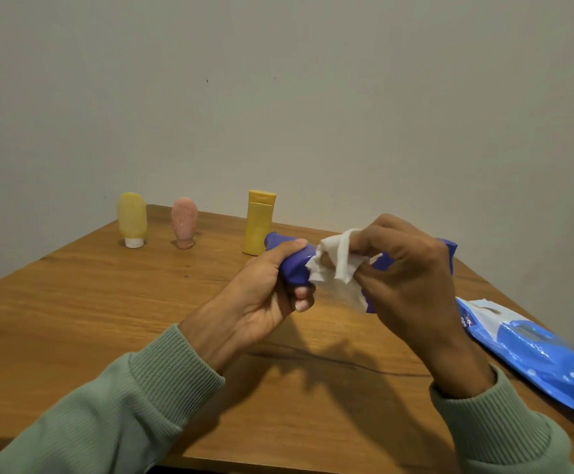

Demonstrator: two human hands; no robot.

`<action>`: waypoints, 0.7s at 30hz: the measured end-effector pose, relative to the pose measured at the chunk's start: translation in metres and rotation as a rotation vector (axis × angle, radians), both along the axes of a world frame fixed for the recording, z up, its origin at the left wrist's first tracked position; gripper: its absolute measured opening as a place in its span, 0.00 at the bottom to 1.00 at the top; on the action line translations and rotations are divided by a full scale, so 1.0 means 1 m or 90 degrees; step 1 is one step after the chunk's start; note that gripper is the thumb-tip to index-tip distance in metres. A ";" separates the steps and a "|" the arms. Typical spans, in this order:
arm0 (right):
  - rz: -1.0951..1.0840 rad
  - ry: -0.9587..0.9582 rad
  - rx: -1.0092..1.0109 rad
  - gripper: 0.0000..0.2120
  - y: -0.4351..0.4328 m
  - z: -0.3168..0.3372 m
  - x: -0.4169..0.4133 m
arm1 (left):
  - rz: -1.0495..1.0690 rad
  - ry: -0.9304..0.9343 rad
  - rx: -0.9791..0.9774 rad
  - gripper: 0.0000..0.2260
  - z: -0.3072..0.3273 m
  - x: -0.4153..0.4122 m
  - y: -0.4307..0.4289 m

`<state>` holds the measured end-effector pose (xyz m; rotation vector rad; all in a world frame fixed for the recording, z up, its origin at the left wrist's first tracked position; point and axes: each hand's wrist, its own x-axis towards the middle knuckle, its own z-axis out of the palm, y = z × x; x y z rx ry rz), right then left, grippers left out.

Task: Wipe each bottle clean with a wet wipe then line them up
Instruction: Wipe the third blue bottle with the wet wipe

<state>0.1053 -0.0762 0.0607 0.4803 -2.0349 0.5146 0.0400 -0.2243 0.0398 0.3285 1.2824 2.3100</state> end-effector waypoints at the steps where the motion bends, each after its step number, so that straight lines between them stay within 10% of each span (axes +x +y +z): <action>1: -0.006 0.002 -0.007 0.09 0.003 0.001 0.000 | 0.002 0.002 0.002 0.09 0.000 0.000 -0.001; 10: 0.015 0.005 0.054 0.08 -0.013 -0.007 -0.001 | -0.017 0.014 -0.007 0.11 -0.002 0.002 0.003; 21: 0.056 -0.100 -0.163 0.09 0.032 0.020 0.003 | -0.010 0.040 0.003 0.11 0.001 0.002 -0.001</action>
